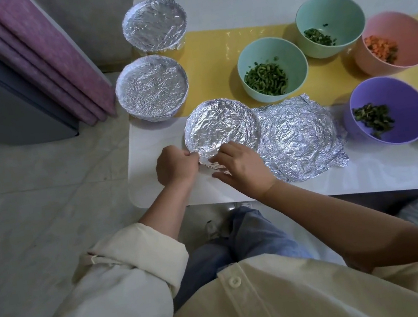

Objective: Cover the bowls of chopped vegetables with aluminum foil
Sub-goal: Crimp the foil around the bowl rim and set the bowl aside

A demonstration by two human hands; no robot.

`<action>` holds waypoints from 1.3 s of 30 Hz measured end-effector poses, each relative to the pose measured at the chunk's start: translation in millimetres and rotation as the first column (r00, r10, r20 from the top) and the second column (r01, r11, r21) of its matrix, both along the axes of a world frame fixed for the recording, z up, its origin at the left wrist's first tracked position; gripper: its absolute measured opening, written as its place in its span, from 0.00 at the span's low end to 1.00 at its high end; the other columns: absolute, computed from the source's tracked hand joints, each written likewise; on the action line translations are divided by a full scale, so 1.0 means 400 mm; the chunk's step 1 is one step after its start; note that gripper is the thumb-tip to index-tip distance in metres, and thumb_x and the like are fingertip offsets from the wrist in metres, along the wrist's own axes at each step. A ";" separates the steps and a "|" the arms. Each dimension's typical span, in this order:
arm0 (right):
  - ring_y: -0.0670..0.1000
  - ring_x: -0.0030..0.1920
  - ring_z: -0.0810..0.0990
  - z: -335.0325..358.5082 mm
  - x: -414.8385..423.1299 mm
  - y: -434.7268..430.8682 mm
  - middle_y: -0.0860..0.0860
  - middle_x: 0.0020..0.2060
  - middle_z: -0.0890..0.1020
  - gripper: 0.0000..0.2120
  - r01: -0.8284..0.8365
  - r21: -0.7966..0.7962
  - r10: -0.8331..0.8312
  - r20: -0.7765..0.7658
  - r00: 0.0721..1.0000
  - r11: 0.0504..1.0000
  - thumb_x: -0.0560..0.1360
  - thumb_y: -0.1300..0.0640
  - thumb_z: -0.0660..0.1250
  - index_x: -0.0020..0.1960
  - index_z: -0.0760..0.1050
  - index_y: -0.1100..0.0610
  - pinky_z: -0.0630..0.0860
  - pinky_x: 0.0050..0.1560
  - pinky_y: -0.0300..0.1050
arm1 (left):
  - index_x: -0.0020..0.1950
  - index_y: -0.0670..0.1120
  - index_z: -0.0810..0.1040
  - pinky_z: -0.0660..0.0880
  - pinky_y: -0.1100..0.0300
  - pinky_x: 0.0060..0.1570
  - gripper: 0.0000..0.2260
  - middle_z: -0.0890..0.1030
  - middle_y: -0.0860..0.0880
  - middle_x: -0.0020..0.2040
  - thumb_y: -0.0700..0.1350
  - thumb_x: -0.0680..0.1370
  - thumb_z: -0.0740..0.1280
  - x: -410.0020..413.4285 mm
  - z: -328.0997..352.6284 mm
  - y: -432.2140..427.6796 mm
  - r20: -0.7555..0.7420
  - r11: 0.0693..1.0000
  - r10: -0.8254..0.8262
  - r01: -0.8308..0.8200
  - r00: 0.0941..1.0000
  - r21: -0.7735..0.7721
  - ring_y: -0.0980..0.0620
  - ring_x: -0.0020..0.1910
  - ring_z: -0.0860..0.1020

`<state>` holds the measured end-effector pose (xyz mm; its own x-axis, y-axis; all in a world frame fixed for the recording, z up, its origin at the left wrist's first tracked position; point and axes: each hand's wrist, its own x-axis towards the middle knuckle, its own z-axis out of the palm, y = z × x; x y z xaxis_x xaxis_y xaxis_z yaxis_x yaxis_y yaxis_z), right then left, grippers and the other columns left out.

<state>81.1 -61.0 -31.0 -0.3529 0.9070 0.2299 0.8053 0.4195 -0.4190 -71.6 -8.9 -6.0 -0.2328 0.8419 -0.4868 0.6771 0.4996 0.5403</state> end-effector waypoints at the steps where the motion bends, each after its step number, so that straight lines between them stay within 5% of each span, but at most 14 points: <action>1: 0.58 0.38 0.77 0.000 0.011 -0.004 0.56 0.38 0.78 0.10 0.001 -0.011 -0.001 0.004 1.000 1.000 0.67 0.59 0.77 0.44 0.79 0.61 0.74 0.35 0.48 | 0.36 0.42 0.84 0.82 0.54 0.43 0.10 0.84 0.45 0.34 0.47 0.68 0.68 -0.005 -0.001 0.007 -0.009 1.000 -0.005 0.005 1.000 0.017 0.43 0.38 0.83; 6: 0.58 0.36 0.76 -0.002 0.022 -0.003 0.54 0.35 0.77 0.04 0.008 0.022 -0.009 0.028 1.000 1.000 0.72 0.63 0.71 0.39 0.77 0.60 0.74 0.32 0.49 | 0.40 0.45 0.80 0.79 0.52 0.46 0.16 0.85 0.47 0.39 0.57 0.67 0.67 0.001 0.000 -0.019 0.108 0.976 0.159 -0.173 0.981 0.129 0.42 0.42 0.83; 9: 0.58 0.36 0.77 0.003 0.001 0.008 0.54 0.35 0.77 0.10 -0.011 0.017 0.011 0.010 1.000 1.000 0.75 0.58 0.63 0.38 0.78 0.60 0.74 0.31 0.48 | 0.41 0.47 0.81 0.81 0.48 0.49 0.21 0.85 0.51 0.38 0.63 0.61 0.71 0.022 -0.010 -0.063 0.296 0.928 0.344 -0.370 0.891 0.034 0.45 0.40 0.85; 12: 0.56 0.35 0.77 0.013 -0.017 0.010 0.53 0.34 0.77 0.13 -0.010 0.038 0.010 -0.004 1.000 0.999 0.74 0.56 0.60 0.37 0.79 0.59 0.71 0.30 0.44 | 0.30 0.47 0.80 0.83 0.47 0.48 0.10 0.82 0.50 0.27 0.49 0.68 0.76 0.039 -0.007 -0.072 0.404 0.894 0.438 -0.437 0.803 -0.099 0.44 0.32 0.84; 15: 0.56 0.34 0.77 0.013 -0.027 0.012 0.53 0.33 0.77 0.12 -0.002 0.032 0.003 -0.014 1.000 0.999 0.73 0.56 0.60 0.37 0.80 0.59 0.69 0.29 0.42 | 0.22 0.46 0.78 0.83 0.47 0.48 0.16 0.81 0.48 0.24 0.37 0.70 0.73 0.040 -0.008 -0.062 0.390 0.886 0.451 -0.456 0.803 -0.085 0.44 0.31 0.84; 23: 0.58 0.33 0.77 0.007 -0.032 0.017 0.55 0.33 0.77 0.03 0.007 -0.034 -0.010 -0.071 0.997 0.999 0.70 0.62 0.69 0.38 0.80 0.60 0.74 0.28 0.45 | 0.30 0.45 0.78 0.83 0.47 0.49 0.12 0.81 0.46 0.30 0.33 0.70 0.73 0.040 0.012 -0.049 0.421 0.854 0.512 -0.498 0.749 -0.153 0.43 0.33 0.83; 28: 0.58 0.34 0.78 0.010 -0.036 0.027 0.55 0.33 0.77 0.05 0.024 -0.040 -0.027 -0.084 0.996 0.999 0.70 0.60 0.67 0.39 0.81 0.60 0.75 0.29 0.45 | 0.32 0.43 0.78 0.83 0.50 0.48 0.10 0.79 0.46 0.30 0.32 0.70 0.74 0.046 0.014 -0.032 0.453 0.820 0.565 -0.528 0.689 -0.221 0.50 0.26 0.80; 32: 0.57 0.33 0.77 0.005 -0.037 0.028 0.54 0.32 0.76 0.10 0.034 -0.011 -0.034 -0.091 0.995 0.999 0.73 0.58 0.63 0.37 0.80 0.60 0.73 0.28 0.44 | 0.37 0.36 0.79 0.83 0.59 0.37 0.06 0.80 0.42 0.33 0.33 0.71 0.75 0.038 0.012 -0.039 0.494 0.785 0.619 -0.510 0.611 -0.352 0.52 0.25 0.79; 36: 0.58 0.32 0.77 0.003 -0.045 0.031 0.55 0.32 0.76 0.04 0.045 -0.035 -0.048 -0.080 0.996 0.998 0.70 0.62 0.68 0.36 0.80 0.61 0.73 0.27 0.46 | 0.33 0.37 0.79 0.82 0.58 0.34 0.06 0.81 0.41 0.32 0.31 0.69 0.73 0.038 0.005 -0.025 0.430 0.822 0.569 -0.501 0.701 -0.270 0.48 0.26 0.81; 39: 0.58 0.32 0.77 0.002 -0.043 0.037 0.54 0.32 0.76 0.10 0.049 -0.010 -0.050 -0.084 0.995 0.999 0.71 0.58 0.63 0.35 0.79 0.60 0.73 0.26 0.46 | 0.32 0.38 0.80 0.83 0.55 0.39 0.05 0.82 0.42 0.32 0.35 0.68 0.72 0.036 0.002 -0.018 0.378 0.866 0.500 -0.450 0.779 -0.219 0.45 0.30 0.83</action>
